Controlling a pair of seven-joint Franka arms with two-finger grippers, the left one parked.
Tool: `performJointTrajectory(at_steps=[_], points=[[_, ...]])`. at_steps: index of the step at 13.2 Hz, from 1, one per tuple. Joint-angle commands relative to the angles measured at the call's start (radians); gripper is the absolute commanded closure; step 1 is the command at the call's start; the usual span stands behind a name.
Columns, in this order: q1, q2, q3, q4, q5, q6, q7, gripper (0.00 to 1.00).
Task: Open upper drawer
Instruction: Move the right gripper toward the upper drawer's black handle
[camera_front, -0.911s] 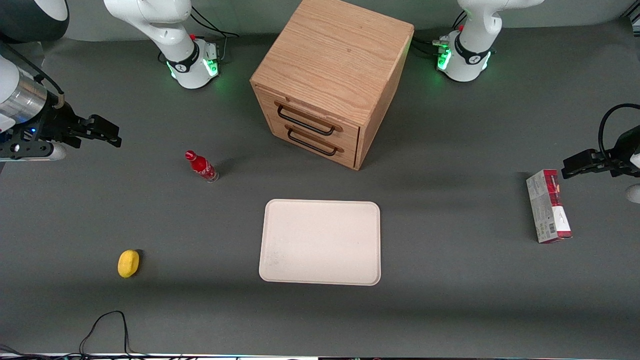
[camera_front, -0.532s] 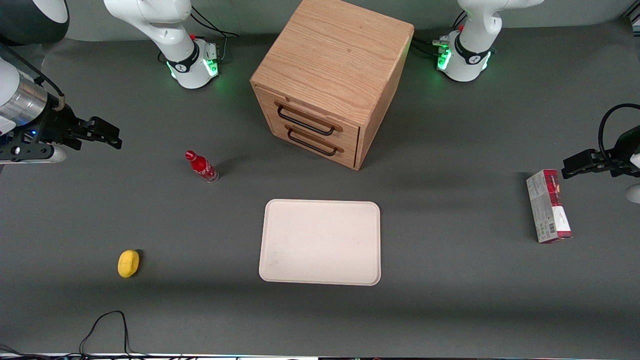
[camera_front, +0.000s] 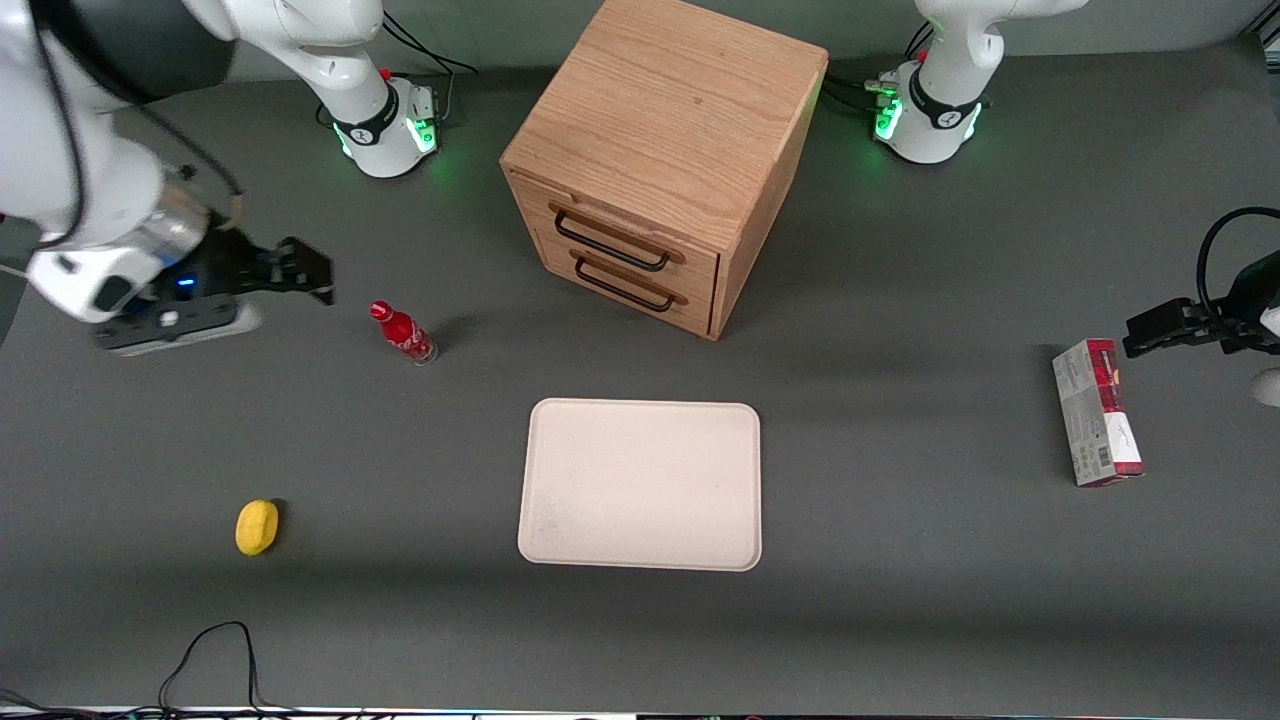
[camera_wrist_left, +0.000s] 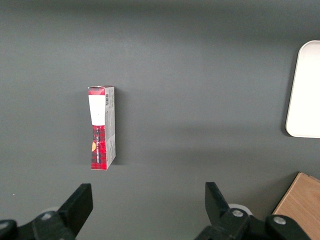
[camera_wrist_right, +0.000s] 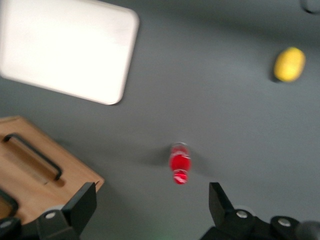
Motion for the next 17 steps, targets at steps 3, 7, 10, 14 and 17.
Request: performJointTrajectory(at_steps=[3,7,10,14,17], points=[[0.001,0.101,0.253,0.096,0.002,-0.014,-0.040,0.00],[-0.001,0.193,0.413,0.118,0.007,-0.006,-0.170,0.00],[-0.001,0.261,0.434,0.114,0.075,-0.006,-0.293,0.00],[0.005,0.320,0.454,0.061,0.100,0.029,-0.373,0.00],[0.005,0.321,0.459,-0.036,0.073,0.107,-0.392,0.00]])
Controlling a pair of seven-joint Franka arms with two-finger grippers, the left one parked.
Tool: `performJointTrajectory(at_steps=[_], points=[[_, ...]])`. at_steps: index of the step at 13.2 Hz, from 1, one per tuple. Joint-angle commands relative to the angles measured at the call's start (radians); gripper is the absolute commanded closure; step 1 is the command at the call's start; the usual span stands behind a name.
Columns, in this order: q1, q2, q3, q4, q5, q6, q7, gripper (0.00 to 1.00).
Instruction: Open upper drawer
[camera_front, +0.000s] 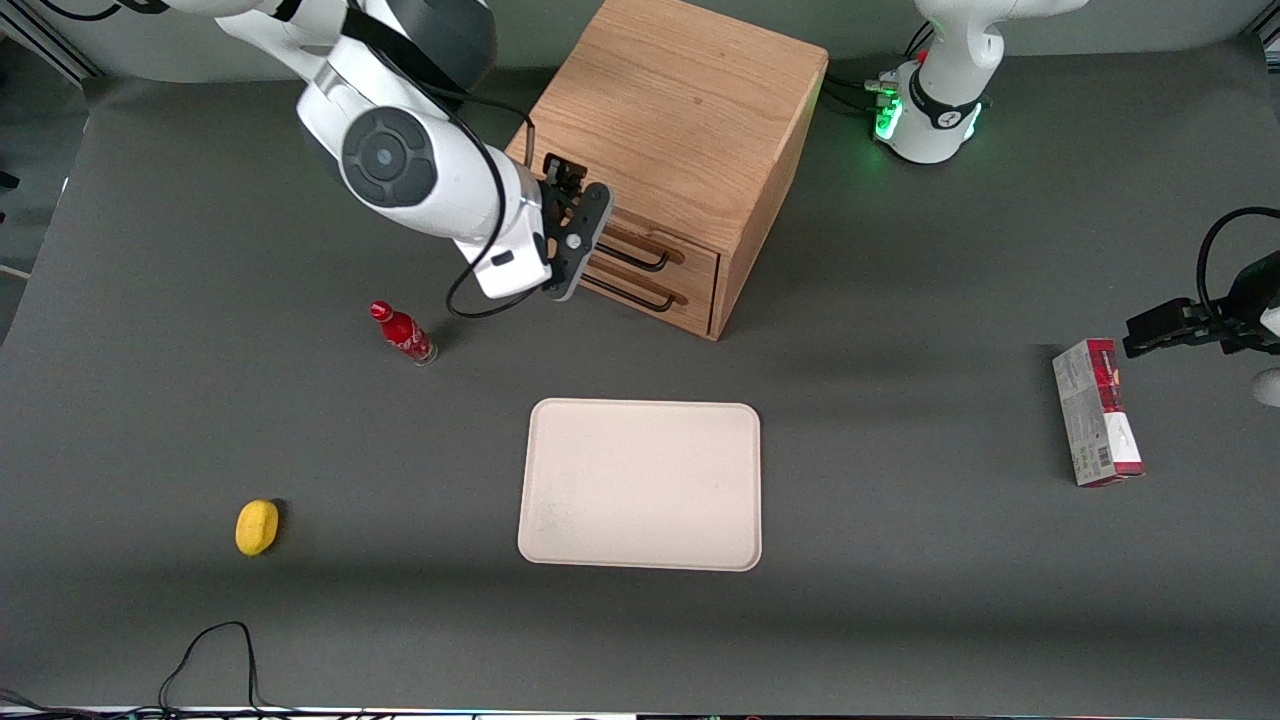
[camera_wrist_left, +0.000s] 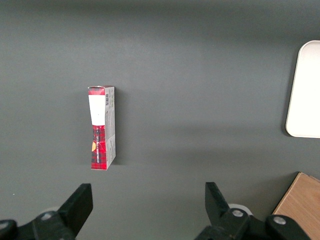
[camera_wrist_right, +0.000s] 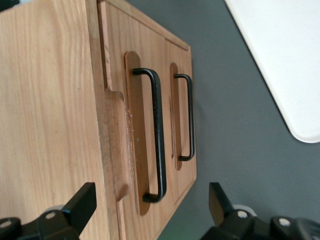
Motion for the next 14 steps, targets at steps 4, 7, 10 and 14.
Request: performJointTrajectory(at_steps=[4,7,10,14], points=[[-0.002,-0.006,0.011,-0.148,-0.055,0.157,-0.032,0.00],[-0.002,0.020,0.011,-0.165,-0.092,0.194,-0.033,0.00],[0.008,0.053,0.011,-0.166,-0.121,0.231,-0.030,0.00],[0.012,0.070,0.011,-0.165,-0.132,0.250,-0.028,0.00]])
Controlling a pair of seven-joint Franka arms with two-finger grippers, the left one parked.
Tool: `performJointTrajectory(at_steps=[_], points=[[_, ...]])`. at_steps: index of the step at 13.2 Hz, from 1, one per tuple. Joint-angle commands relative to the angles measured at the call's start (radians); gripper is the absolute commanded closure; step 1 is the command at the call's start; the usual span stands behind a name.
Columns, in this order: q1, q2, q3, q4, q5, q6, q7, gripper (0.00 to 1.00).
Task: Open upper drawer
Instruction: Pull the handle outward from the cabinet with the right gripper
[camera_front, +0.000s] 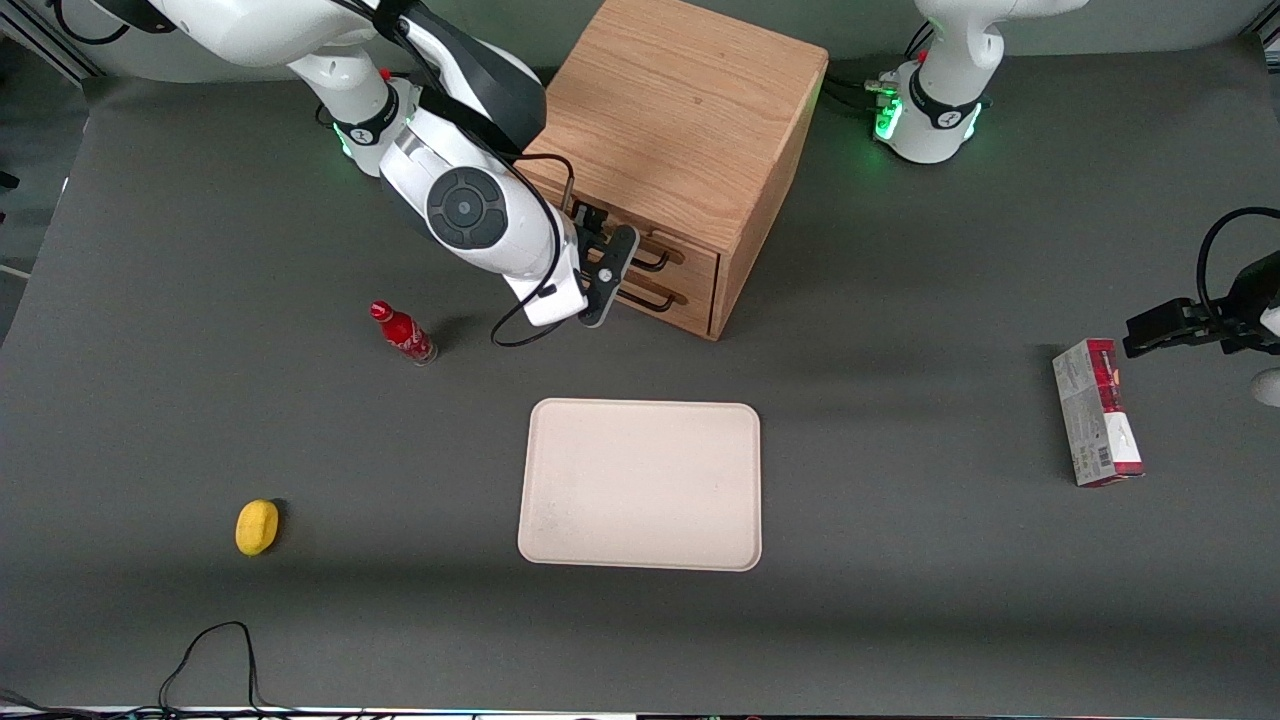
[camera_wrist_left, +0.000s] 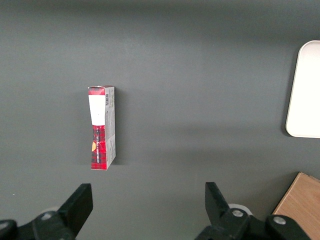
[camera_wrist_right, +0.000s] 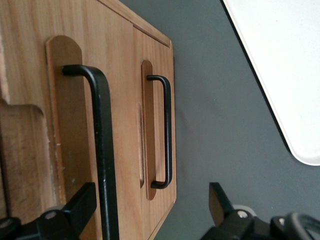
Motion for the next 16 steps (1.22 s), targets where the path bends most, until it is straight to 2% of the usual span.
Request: performJointTrajectory(at_steps=[1,3,10,13,16], points=[[0.001,0.029,0.008,0.007,-0.041,0.024,-0.015,0.00],[-0.002,0.055,0.008,0.019,-0.084,0.026,-0.017,0.00],[-0.013,0.152,-0.007,0.168,-0.151,0.015,-0.049,0.00],[-0.013,0.160,-0.049,0.206,-0.171,0.015,-0.058,0.00],[-0.014,0.170,-0.099,0.245,-0.191,0.010,-0.136,0.00]])
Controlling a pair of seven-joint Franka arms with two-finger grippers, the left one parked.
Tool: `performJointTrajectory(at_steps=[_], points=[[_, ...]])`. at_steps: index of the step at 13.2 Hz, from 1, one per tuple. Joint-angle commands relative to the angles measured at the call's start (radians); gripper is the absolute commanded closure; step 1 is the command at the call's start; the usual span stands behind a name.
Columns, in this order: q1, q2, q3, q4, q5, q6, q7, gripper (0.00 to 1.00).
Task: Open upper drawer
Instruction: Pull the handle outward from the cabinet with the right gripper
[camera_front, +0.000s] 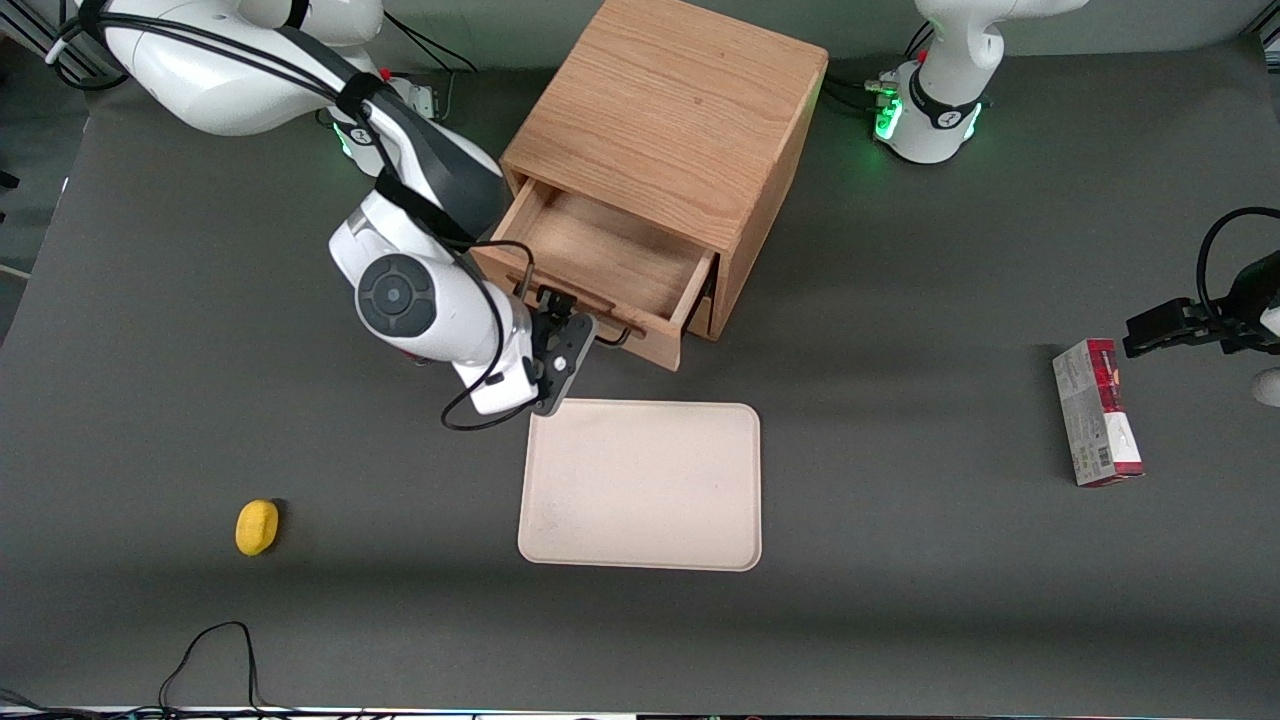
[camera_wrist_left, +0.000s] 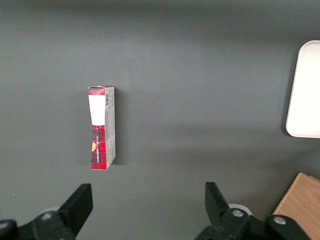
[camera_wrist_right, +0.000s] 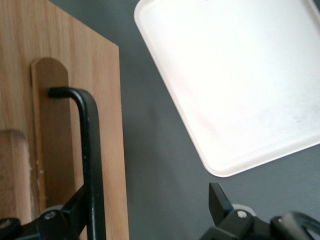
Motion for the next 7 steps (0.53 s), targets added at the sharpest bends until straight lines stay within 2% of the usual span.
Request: performJointTrajectory(at_steps=[1,7], points=[[0.008,0.026,-0.033,0.076,-0.039,-0.039,-0.060,0.00],[0.007,0.041,-0.127,0.161,-0.040,-0.068,-0.196,0.00]])
